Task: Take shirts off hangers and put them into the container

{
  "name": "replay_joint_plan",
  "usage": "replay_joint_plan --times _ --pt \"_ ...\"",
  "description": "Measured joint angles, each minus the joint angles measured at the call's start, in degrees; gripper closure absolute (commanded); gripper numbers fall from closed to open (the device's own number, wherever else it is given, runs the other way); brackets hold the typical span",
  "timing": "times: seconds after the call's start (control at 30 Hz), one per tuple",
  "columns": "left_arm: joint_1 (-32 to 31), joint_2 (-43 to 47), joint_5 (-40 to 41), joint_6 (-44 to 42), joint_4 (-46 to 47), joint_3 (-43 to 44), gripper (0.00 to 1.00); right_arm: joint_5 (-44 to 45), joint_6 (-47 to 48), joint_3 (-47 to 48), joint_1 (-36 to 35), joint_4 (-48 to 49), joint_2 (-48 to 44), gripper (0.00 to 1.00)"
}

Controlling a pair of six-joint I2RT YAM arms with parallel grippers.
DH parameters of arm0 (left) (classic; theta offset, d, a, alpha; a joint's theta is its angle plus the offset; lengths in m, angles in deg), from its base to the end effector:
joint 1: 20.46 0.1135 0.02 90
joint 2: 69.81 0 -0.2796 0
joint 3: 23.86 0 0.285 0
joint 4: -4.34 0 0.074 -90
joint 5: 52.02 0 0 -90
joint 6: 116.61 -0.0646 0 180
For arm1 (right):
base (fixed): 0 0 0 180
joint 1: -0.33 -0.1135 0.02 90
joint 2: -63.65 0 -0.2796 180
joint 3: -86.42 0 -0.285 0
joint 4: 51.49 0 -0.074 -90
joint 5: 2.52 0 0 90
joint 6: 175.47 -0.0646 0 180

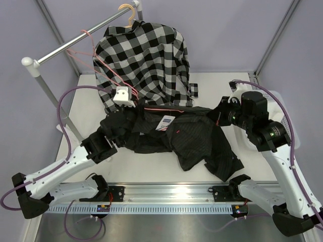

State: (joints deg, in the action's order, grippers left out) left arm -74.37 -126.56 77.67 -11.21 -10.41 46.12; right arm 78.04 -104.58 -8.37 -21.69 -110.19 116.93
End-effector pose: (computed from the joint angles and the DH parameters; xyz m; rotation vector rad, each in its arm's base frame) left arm 0.1911 -0.1921 0.4093 -0.0031 1.6048 -0.3889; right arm 0.1978 0.0914 0.4263 -0.1589 2.0815 0.6120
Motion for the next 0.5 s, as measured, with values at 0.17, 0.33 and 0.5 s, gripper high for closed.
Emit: replay_joint_plan --times 0.17,0.33,0.5 --pt "-0.24 4.61 -3.37 -0.37 1.07 -3.23 1.00 -3.96 -0.55 0.00 3.08 0.04 0.68 1.00" --pt "-0.28 9.70 -6.05 -0.61 2.19 -7.37 1.00 -6.67 -0.96 0.02 3.61 -0.02 0.68 1.00" --pt "-0.28 14.32 -8.96 -1.68 2.21 -10.29 1.00 -10.54 -1.46 -0.02 4.07 0.04 1.29 1.00"
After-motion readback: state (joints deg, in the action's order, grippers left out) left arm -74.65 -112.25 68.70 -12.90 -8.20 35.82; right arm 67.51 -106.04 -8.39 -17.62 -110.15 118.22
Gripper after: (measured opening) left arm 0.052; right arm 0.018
